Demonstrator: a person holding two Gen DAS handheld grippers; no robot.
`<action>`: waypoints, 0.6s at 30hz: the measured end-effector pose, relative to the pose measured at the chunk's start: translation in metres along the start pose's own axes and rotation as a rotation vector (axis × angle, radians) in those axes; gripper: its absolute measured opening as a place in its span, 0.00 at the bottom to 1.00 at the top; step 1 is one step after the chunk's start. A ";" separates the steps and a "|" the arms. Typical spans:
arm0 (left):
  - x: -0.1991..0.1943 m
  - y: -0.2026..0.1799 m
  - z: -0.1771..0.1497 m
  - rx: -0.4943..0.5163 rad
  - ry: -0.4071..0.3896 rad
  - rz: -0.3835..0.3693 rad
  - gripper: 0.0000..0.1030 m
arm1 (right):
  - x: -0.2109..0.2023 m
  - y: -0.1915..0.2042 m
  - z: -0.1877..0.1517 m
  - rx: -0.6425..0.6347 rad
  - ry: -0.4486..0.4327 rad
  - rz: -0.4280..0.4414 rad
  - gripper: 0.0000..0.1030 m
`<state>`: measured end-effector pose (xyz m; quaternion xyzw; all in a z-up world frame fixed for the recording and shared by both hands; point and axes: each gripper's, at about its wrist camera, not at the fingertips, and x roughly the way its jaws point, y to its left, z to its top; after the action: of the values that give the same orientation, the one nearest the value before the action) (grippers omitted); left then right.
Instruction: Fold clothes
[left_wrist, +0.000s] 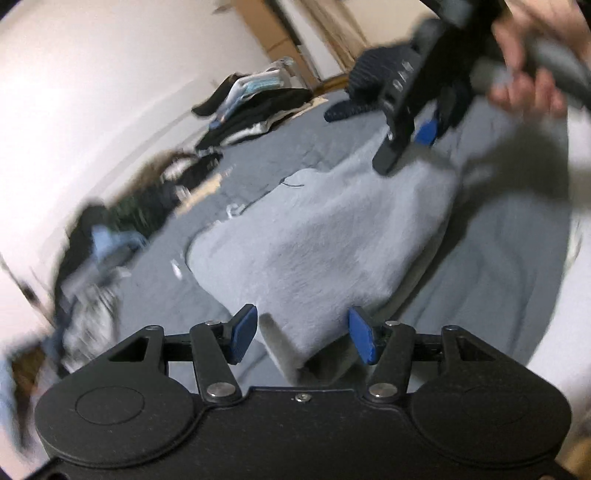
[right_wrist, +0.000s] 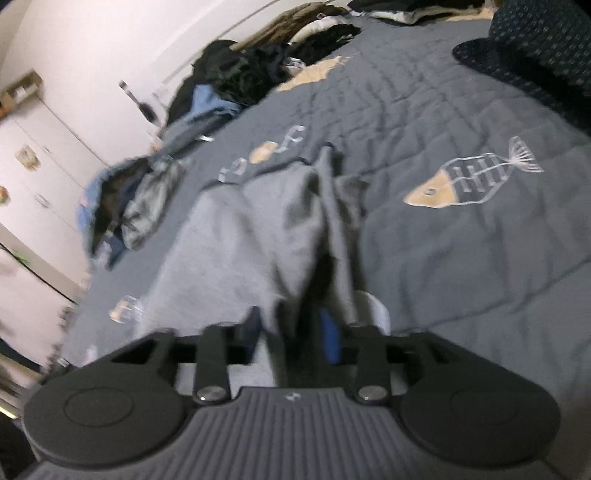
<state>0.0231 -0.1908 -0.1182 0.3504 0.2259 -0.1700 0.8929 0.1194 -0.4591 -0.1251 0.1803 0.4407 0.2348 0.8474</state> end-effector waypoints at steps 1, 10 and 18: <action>0.001 -0.004 -0.001 0.032 -0.002 0.016 0.54 | -0.001 0.000 -0.002 -0.004 0.011 -0.001 0.43; -0.002 0.004 -0.006 0.075 0.057 -0.051 0.54 | -0.002 -0.001 -0.012 -0.001 0.027 0.001 0.46; -0.002 -0.003 -0.003 0.064 0.005 -0.008 0.54 | 0.000 0.012 -0.010 0.030 -0.020 0.079 0.05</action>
<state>0.0190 -0.1899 -0.1205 0.3783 0.2240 -0.1797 0.8800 0.1078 -0.4487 -0.1244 0.2127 0.4283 0.2594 0.8390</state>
